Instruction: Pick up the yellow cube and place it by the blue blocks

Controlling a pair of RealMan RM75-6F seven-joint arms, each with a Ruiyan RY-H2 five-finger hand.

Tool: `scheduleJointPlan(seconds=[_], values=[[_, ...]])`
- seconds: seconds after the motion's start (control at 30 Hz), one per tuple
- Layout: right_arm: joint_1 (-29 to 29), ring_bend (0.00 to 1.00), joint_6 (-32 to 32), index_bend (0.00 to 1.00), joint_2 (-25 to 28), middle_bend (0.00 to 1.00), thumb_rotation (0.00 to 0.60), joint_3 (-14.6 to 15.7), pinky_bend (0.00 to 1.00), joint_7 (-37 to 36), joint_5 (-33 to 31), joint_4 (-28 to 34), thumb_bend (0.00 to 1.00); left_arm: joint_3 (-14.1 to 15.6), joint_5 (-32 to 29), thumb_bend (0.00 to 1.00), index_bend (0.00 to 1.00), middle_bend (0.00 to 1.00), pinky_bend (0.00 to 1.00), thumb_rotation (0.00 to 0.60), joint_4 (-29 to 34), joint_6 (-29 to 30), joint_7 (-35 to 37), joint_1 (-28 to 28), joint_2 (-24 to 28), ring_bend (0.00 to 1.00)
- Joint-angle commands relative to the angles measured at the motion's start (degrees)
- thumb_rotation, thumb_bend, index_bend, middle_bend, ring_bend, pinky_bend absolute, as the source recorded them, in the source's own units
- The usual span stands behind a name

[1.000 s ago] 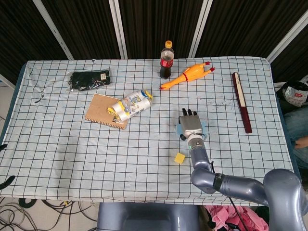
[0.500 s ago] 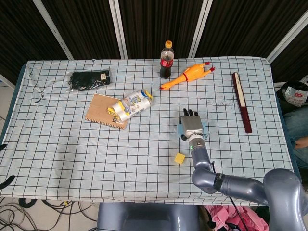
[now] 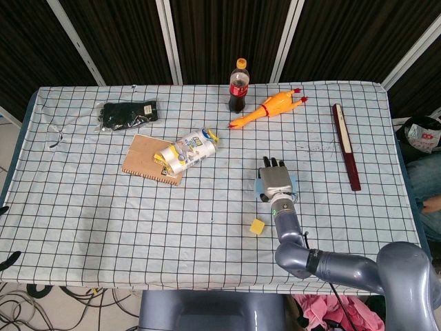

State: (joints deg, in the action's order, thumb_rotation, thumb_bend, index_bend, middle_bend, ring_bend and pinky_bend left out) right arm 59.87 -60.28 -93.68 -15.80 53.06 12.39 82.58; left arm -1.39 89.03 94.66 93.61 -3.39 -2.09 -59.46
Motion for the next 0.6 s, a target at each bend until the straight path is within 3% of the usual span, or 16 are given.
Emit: scheduleJointPlan(seconds=[0.03, 0.6], values=[[0.0, 0.0, -0.1, 0.41, 0.0, 0.0, 0.6, 0.1, 0.09, 0.0, -0.1, 0.0, 0.3, 0.0, 0.0, 0.04, 0.17, 0.06, 0.0, 0.6, 0.0, 0.0, 0.0, 0.0, 0.0, 0.0], [0.1, 0.0, -0.2, 0.32, -0.1, 0.0, 0.6, 0.7, 0.09, -0.1, -0.3, -0.1, 0.29, -0.1, -0.1, 0.04, 0.17, 0.06, 0.0, 0.6, 0.0, 0.1, -0.1, -0.1, 0.0, 0.0]])
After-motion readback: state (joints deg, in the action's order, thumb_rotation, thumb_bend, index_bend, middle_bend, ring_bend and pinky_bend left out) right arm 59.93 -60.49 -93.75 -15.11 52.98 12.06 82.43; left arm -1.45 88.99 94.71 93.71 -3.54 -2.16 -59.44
